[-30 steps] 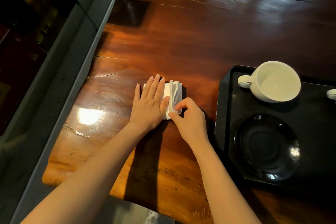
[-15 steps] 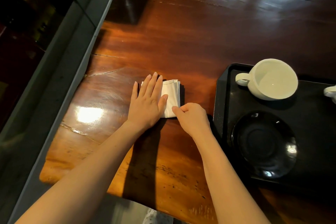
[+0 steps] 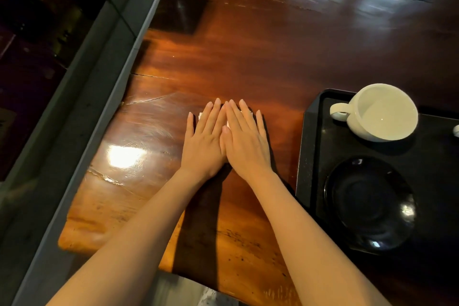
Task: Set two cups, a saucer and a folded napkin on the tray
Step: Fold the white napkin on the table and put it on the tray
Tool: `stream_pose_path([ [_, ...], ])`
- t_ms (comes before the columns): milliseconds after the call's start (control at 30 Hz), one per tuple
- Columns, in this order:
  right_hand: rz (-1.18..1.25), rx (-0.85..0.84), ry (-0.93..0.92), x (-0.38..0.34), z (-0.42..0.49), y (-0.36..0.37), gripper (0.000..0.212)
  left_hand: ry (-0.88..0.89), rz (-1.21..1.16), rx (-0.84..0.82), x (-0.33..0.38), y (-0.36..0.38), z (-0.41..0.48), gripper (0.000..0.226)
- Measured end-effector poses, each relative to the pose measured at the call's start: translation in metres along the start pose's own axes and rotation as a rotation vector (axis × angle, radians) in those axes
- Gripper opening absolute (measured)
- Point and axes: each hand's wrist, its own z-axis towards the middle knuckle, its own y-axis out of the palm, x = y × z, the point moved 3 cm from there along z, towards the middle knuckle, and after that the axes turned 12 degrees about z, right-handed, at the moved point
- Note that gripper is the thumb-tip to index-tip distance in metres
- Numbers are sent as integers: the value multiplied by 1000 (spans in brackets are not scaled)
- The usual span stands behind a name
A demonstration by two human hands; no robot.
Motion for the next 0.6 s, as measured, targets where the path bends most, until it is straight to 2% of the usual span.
stream_pose_path([
  [200,-141,-16,-5,4,-4,3,57,-115,-31,-7,-14,0,-2,61],
  [433,-287,-150,-92,17,-12,-8,78,-66,13,-11,-18,3,0,54],
  [600,-271,-262,-147,24,-15,-16,92,-49,16,-17,-20,4,2,54],
])
